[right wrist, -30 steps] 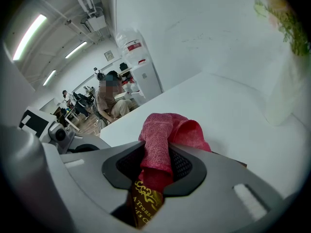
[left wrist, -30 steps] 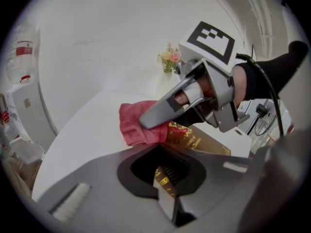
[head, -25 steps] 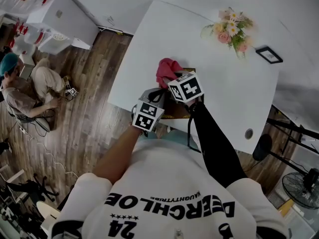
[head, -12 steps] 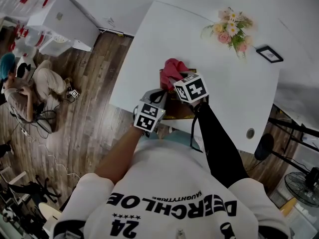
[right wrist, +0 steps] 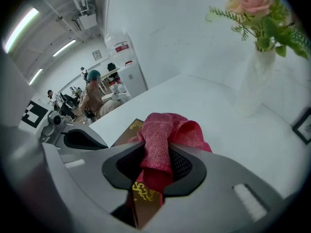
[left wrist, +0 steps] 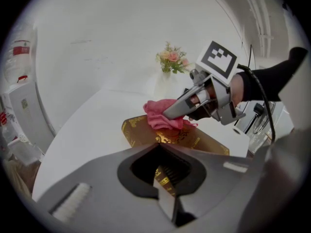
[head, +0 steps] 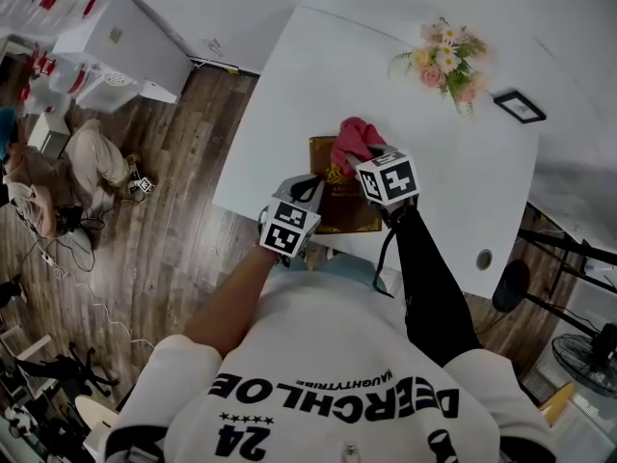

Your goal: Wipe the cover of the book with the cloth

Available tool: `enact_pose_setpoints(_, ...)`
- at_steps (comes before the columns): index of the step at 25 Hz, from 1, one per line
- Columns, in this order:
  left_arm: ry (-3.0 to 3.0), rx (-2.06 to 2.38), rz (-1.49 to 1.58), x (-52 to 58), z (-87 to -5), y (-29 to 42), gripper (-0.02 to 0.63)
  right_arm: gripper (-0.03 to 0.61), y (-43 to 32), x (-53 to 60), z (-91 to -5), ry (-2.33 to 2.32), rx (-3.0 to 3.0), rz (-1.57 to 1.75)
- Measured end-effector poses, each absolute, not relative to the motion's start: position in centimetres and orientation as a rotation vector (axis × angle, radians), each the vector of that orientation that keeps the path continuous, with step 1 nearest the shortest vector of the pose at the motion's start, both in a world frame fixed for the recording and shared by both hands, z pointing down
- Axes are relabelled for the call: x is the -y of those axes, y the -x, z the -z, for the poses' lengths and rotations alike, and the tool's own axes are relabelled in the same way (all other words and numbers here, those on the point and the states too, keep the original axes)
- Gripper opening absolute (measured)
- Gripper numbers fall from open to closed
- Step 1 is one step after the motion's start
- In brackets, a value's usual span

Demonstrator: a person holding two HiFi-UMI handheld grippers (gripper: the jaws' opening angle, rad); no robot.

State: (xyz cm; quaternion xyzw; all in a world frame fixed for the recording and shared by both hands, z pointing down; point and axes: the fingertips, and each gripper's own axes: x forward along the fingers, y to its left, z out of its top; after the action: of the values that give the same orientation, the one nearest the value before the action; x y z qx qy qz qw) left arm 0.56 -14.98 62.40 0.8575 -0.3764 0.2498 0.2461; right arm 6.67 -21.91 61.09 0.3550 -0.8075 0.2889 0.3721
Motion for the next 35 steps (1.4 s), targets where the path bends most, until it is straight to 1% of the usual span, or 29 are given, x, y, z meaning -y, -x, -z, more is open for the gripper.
enact_pose_setpoints(12,-2.363,1.015,-0.681,15.0,-62.4,-0.6,0.051,0.100,-11.4,22.4,-61.2,-1.027,2.009,-0.753)
enact_pose_setpoints(18,-2.372,1.012,-0.683,15.0,-62.4,-0.6,0.051,0.101,-13.7,22.3,-61.7,-1.101,2.013,-0.904)
enact_pose_setpoints(21,-2.371,1.005,-0.684,15.0,-62.5,-0.5,0.051,0.101,-13.5,22.4,-60.5,-1.127,2.039,-0.822)
enact_pose_setpoints(24,-2.379,0.979,-0.717,14.8,-62.4,-0.8,0.051,0.101,-11.3,22.4,-57.8,-1.117,2.149,-0.746)
enact_pose_setpoints(28,-2.413,0.926,-0.773,13.9,-62.1,-0.7,0.051,0.101,-5.2,21.1,-56.2,-0.917,2.266,-0.692)
enact_pose_setpoints(32,-2.407,0.908,-0.778,13.4,-62.5,-1.0,0.051,0.101,-0.2,19.3,-57.6,-0.706,2.272,-0.713)
enact_pose_setpoints(35,-2.352,0.915,-0.692,13.5,-62.7,-0.6,0.052,0.100,2.2,17.1,-60.4,-0.551,2.191,-0.852)
